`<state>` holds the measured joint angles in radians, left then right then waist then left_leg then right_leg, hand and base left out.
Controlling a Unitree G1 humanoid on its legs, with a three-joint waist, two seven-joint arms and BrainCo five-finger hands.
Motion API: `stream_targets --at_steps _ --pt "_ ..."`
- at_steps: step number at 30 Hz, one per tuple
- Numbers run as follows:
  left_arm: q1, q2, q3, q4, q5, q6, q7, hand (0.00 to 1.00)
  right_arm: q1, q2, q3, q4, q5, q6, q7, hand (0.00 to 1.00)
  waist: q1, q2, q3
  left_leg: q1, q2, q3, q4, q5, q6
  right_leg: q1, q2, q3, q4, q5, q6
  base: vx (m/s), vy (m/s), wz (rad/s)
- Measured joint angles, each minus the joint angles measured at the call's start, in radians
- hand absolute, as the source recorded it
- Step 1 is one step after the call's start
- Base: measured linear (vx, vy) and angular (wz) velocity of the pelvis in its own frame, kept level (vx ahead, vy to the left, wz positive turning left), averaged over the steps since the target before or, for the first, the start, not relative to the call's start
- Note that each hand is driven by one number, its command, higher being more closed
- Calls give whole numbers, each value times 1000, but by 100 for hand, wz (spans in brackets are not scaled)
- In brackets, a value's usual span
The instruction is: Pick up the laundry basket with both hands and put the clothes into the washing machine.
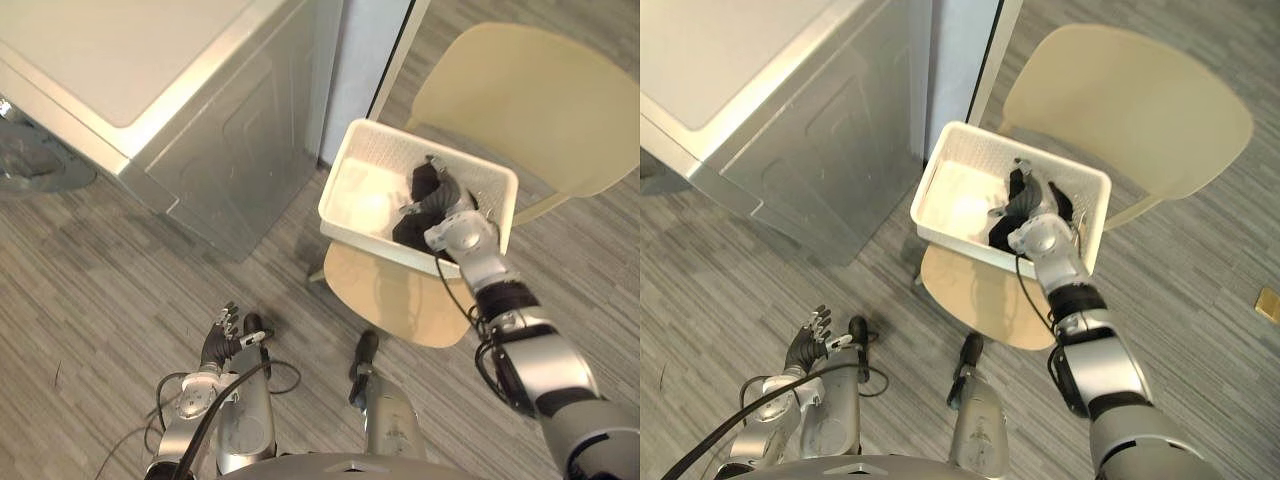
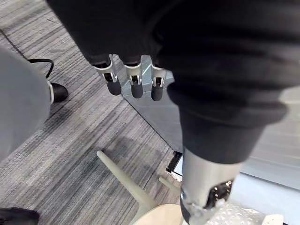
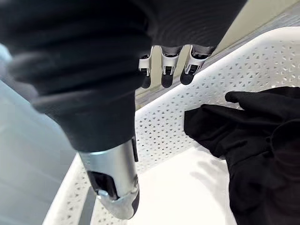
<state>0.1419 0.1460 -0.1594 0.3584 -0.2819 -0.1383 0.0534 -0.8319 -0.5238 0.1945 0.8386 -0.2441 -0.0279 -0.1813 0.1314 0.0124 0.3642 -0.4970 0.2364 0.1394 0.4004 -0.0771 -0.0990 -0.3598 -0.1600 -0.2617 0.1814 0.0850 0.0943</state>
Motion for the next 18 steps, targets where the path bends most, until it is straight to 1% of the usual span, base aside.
stream_targets --at_steps 3,5,7,8,9,10,12,13,15,18 --pt "-5 -11 -3 -49 -16 -3 5 0 -52 -17 42 50 -3 32 1 0 3 0 8 -36 1 -3 -1 13 4 -29 0 -9 -4 11 -1 -32 -10 4" --pt "-14 -14 -20 -79 -32 -8 6 0 -91 -19 115 94 -36 41 8 0 2 0 11 -56 4 -6 -3 18 2 -39 0 -25 -15 19 -2 -2 -12 2" --pt "-16 -24 -22 -88 -33 -12 6 0 -123 -22 147 120 -51 51 11 0 2 -1 12 -74 6 -6 -4 21 3 -54 0 -27 -21 26 -2 0 0 0" --pt "-17 -34 -27 -105 -41 -12 7 0 -147 -34 176 134 -79 57 21 0 3 -1 18 -88 7 -5 -6 25 2 -66 -1 -30 -24 29 -2 -7 -20 3" --pt "-17 -35 -33 -116 -45 -13 8 0 -162 -41 196 146 -79 58 27 0 3 -1 24 -93 7 -4 -9 29 3 -69 -1 -32 -26 32 -2 8 -19 9" --pt "-29 -35 -44 -123 -52 -14 8 0 -186 -52 226 172 -83 62 28 0 5 -1 36 -97 6 -2 -22 41 3 -75 -4 -35 -27 35 -3 4 -23 16" --pt "-40 -44 -63 -149 -69 -13 8 0 -221 -71 270 204 -112 68 29 0 3 -1 41 -116 1 2 -47 63 3 -97 -11 -51 -27 36 -4 10 -27 21" --pt "-47 -50 -70 -179 -77 -14 8 0 -241 -88 294 217 -117 70 29 0 4 1 57 -121 -1 2 -61 79 2 -104 -12 -55 -31 40 -5 26 -25 15" --pt "-52 -52 -90 -211 -100 -16 6 0 -269 -106 341 249 -118 73 31 0 11 0 60 -141 -1 5 -79 96 2 -132 -14 -57 -29 43 -5 10 -14 5" --pt "-57 -69 -107 -234 -114 -18 5 0 -297 -136 419 283 -117 72 42 0 12 1 63 -157 -6 15 -118 126 0 -168 -21 -58 -28 46 -7 0 0 0"
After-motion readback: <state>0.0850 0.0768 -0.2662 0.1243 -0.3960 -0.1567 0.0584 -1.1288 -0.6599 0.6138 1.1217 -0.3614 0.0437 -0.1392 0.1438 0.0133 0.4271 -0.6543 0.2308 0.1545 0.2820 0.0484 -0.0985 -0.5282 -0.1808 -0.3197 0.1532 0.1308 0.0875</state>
